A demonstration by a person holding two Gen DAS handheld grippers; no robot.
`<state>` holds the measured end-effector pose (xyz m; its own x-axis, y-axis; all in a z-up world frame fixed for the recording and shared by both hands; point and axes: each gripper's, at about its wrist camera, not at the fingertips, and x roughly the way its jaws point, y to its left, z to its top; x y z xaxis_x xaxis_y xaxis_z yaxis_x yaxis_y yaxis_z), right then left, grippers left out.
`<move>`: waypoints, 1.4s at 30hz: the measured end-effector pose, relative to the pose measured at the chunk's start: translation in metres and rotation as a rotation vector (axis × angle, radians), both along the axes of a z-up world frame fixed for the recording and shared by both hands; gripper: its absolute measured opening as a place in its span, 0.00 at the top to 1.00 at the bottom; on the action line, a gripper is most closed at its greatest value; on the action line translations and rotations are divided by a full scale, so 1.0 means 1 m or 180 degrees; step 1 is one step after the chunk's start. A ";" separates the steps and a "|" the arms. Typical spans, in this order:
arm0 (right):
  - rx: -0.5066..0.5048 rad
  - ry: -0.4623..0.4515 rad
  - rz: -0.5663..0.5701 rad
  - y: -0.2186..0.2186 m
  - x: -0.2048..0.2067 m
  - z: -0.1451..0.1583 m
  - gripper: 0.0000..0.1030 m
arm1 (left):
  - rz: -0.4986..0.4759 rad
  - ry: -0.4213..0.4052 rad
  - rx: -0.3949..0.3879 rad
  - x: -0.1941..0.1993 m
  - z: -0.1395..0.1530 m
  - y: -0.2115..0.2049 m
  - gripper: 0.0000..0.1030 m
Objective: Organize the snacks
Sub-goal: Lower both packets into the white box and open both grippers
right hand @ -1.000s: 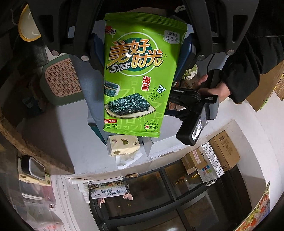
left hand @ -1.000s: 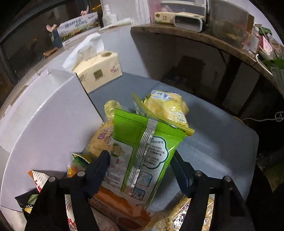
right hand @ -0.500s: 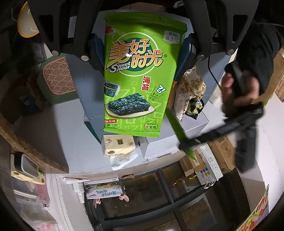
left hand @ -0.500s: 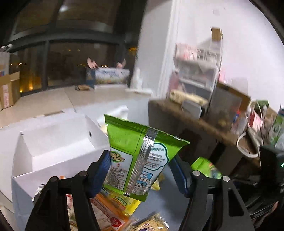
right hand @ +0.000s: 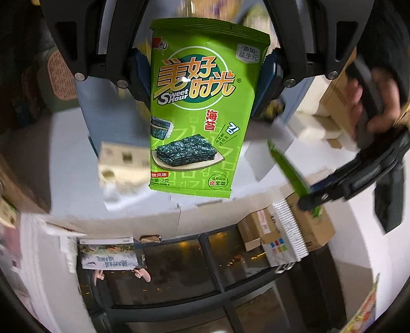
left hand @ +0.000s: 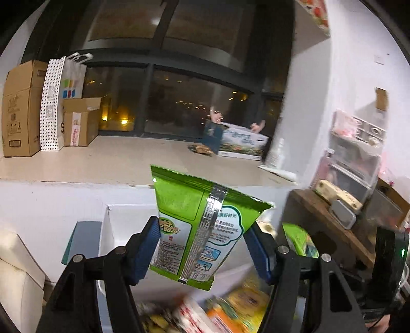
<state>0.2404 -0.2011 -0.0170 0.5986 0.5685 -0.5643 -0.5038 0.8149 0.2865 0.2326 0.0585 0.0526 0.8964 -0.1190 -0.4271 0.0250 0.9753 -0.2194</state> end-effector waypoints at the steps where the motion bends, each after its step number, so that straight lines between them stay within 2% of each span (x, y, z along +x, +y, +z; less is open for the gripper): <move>1: 0.0015 -0.0002 0.0008 0.009 0.012 0.003 0.29 | 0.0031 0.0041 0.0033 0.010 -0.004 0.005 0.31; 4: -0.0027 -0.0055 0.0078 0.042 0.055 0.010 0.29 | 0.0075 0.0208 0.0036 0.038 -0.020 0.020 0.31; 7: -0.0176 -0.0012 0.0090 0.072 0.098 0.010 0.29 | 0.0164 0.0239 0.0109 0.053 -0.028 0.031 0.30; 8: -0.0230 -0.0007 0.0066 0.079 0.108 0.008 0.29 | 0.0226 0.0264 0.0134 0.059 -0.032 0.035 0.28; 10: -0.0320 0.0039 0.0060 0.092 0.123 0.001 0.27 | 0.0177 0.0428 0.0065 0.070 -0.040 0.041 0.16; 11: -0.0326 0.0082 0.0039 0.097 0.131 -0.001 0.22 | 0.0168 0.0513 0.0037 0.075 -0.045 0.045 0.03; 12: -0.0304 0.0134 0.0035 0.100 0.136 -0.004 0.10 | 0.0219 0.0544 0.0046 0.077 -0.049 0.047 0.00; 14: -0.0220 0.0208 0.0017 0.102 0.145 -0.007 0.00 | 0.0289 0.0557 0.0069 0.076 -0.054 0.051 0.00; 19: -0.0097 0.0123 -0.0019 0.091 0.140 -0.010 0.00 | 0.0335 0.0563 -0.0080 0.057 -0.060 0.063 0.00; 25: 0.0023 0.0012 -0.0015 0.065 0.097 -0.006 0.00 | 0.0137 0.0445 -0.0006 0.017 -0.053 0.038 0.00; 29: 0.0014 -0.0334 0.0052 0.041 0.039 0.000 0.00 | -0.0070 0.0369 0.0151 -0.027 -0.048 0.010 0.00; 31: 0.0041 -0.0285 0.0091 0.031 0.021 -0.001 0.00 | -0.0152 0.0350 0.0165 -0.051 -0.048 -0.003 0.00; 36: 0.0454 -0.0072 0.0048 -0.009 -0.028 -0.019 0.00 | -0.0255 0.0326 0.0119 -0.102 -0.054 -0.027 0.00; 42: 0.0277 -0.0015 -0.0105 -0.041 -0.078 -0.040 0.00 | -0.0394 0.0401 0.0047 -0.150 -0.067 -0.052 0.00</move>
